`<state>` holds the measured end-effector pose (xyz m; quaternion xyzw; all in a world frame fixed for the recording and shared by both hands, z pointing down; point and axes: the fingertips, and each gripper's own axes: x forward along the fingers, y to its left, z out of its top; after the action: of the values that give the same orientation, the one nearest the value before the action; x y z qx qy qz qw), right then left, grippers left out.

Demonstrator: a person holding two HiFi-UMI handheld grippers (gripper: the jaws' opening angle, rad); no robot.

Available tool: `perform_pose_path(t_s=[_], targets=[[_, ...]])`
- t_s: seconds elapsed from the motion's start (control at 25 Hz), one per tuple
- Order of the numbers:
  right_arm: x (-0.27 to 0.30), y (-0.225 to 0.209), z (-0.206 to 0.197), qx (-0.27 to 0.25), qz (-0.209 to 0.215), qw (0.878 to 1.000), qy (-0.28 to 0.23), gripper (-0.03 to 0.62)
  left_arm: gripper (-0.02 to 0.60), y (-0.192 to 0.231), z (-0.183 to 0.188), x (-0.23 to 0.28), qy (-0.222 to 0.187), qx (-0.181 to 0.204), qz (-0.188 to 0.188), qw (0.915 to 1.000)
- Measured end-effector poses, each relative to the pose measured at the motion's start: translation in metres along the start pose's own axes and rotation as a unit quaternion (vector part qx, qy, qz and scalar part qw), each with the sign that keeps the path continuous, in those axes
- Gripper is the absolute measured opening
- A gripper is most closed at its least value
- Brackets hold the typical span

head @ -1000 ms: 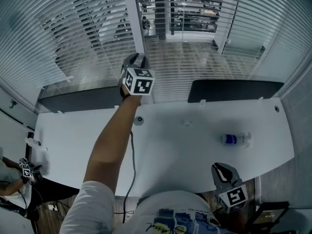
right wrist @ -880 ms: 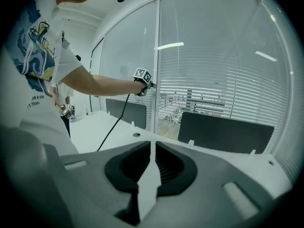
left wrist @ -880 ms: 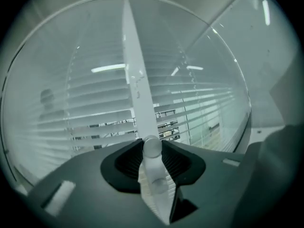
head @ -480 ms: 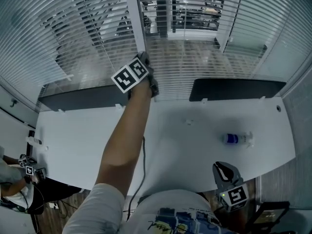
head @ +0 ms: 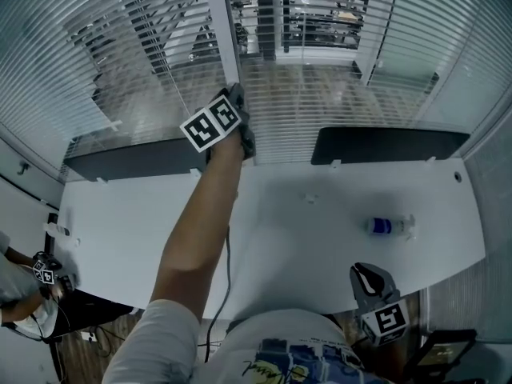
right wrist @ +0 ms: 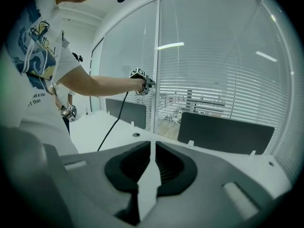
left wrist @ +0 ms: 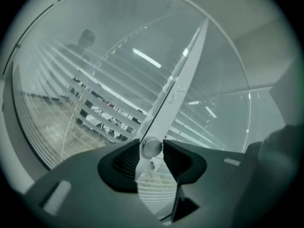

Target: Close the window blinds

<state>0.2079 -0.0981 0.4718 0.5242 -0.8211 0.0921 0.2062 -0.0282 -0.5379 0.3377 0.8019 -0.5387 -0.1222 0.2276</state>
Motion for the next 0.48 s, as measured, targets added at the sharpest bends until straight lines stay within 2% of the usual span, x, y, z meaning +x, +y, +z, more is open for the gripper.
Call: perform_pose_path(t_s=[0.08, 0.12, 0.16, 0.2, 0.28, 0.36, 0.4, 0.48], targets=[[0.000, 0.000, 0.004, -0.005, 0.001, 1.000, 0.000, 0.021, 0.169, -0.003, 0.001, -0.004, 0.010, 0.080, 0.009, 0.9967], [0.000, 0.000, 0.005, -0.005, 0.001, 1.000, -0.001, 0.021, 0.169, -0.004, 0.002, -0.006, 0.014, 0.132, 0.016, 0.9910], [-0.001, -0.001, 0.006, -0.004, 0.000, 1.000, -0.001, 0.021, 0.170, -0.006, 0.003, -0.009, 0.017, 0.192, 0.024, 0.9810], [-0.001, -0.001, 0.006, -0.003, 0.000, 1.000, -0.002, 0.021, 0.170, -0.007, 0.004, -0.011, 0.020, 0.253, 0.030, 0.9669], [0.000, 0.000, 0.006, -0.004, 0.000, 1.000, -0.002, 0.021, 0.169, -0.011, 0.003, -0.013, 0.027, 0.357, 0.033, 0.9332], [0.000, 0.000, 0.004, -0.004, 0.001, 1.000, 0.002, 0.021, 0.169, -0.015, -0.002, -0.014, 0.038, 0.439, 0.029, 0.8974], [0.000, 0.001, 0.005, -0.003, 0.001, 1.000, 0.002, 0.021, 0.169, -0.017, -0.004, -0.014, 0.042, 0.478, 0.028, 0.8772], [0.001, 0.002, 0.007, -0.002, 0.003, 1.000, 0.000, 0.021, 0.169, -0.021, -0.008, -0.012, 0.048, 0.555, 0.026, 0.8297]])
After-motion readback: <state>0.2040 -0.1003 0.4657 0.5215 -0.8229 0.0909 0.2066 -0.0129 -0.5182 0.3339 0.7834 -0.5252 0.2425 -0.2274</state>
